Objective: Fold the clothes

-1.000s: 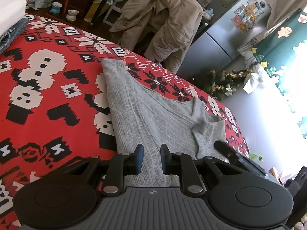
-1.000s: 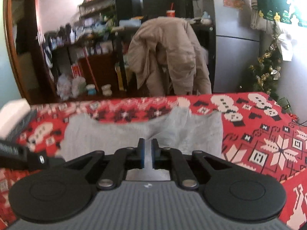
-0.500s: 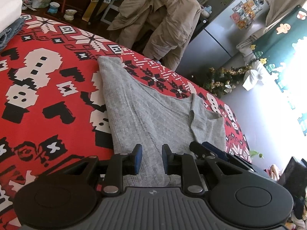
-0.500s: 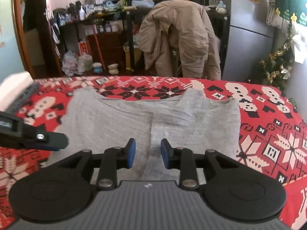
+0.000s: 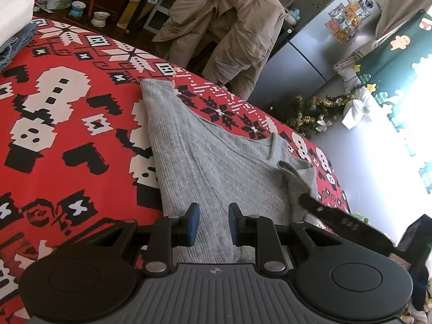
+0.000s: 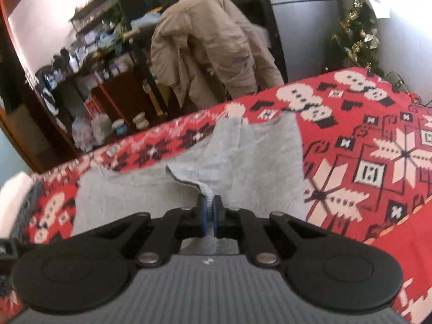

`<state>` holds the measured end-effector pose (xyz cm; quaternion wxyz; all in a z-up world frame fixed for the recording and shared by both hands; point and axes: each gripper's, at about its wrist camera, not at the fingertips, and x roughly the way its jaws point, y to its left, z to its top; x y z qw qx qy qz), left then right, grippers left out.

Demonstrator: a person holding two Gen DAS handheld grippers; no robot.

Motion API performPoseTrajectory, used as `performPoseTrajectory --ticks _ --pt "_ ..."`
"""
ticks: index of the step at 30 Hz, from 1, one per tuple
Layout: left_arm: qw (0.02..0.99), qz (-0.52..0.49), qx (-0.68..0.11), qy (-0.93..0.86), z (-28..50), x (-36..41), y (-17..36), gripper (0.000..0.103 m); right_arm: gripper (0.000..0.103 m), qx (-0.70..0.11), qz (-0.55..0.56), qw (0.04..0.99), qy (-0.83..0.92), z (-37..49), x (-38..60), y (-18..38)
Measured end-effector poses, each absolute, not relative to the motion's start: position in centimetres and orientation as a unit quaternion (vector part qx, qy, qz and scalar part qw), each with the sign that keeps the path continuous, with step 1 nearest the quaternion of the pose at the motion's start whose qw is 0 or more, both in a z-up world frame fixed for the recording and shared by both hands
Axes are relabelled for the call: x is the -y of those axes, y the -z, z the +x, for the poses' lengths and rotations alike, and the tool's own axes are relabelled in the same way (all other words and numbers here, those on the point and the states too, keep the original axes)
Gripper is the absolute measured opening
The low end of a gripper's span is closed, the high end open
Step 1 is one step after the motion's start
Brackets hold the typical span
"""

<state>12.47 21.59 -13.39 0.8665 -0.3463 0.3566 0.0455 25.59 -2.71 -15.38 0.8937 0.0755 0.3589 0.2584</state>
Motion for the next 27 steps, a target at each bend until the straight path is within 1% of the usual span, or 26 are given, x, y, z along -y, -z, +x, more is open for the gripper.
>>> performPoseTrajectory --ticks 9,15,20,21,23,26,27 --pt "0.868 -0.352 -0.348 -0.044 12.3 -21.8 12.9 0.021 0.004 -0.320 0.085 0.893 -0.305 24.4 1.2 10.9" --pt "0.866 -0.362 -0.340 -0.047 11.9 -22.6 12.7 0.021 0.004 -0.332 0.114 0.881 -0.318 24.1 -0.3 10.2" --pt "0.863 -0.377 -0.335 -0.048 11.8 -23.4 12.6 0.021 0.004 -0.322 0.116 0.871 -0.353 23.2 -2.4 9.0" --pt "0.862 -0.377 -0.335 -0.048 11.8 -23.4 12.6 0.022 0.005 -0.323 0.109 0.871 -0.354 23.2 -2.9 9.2" --pt "0.862 -0.376 -0.336 -0.045 11.9 -23.3 12.7 0.024 0.013 -0.330 0.099 0.868 -0.358 23.1 -3.6 9.7" --pt "0.862 -0.376 -0.338 -0.037 12.3 -23.0 12.7 0.025 0.014 -0.340 0.102 0.857 -0.372 22.7 -3.6 10.3" --pt "0.862 -0.375 -0.339 -0.033 12.5 -22.8 12.7 0.025 0.016 -0.339 0.103 0.855 -0.379 22.6 -3.4 10.2"
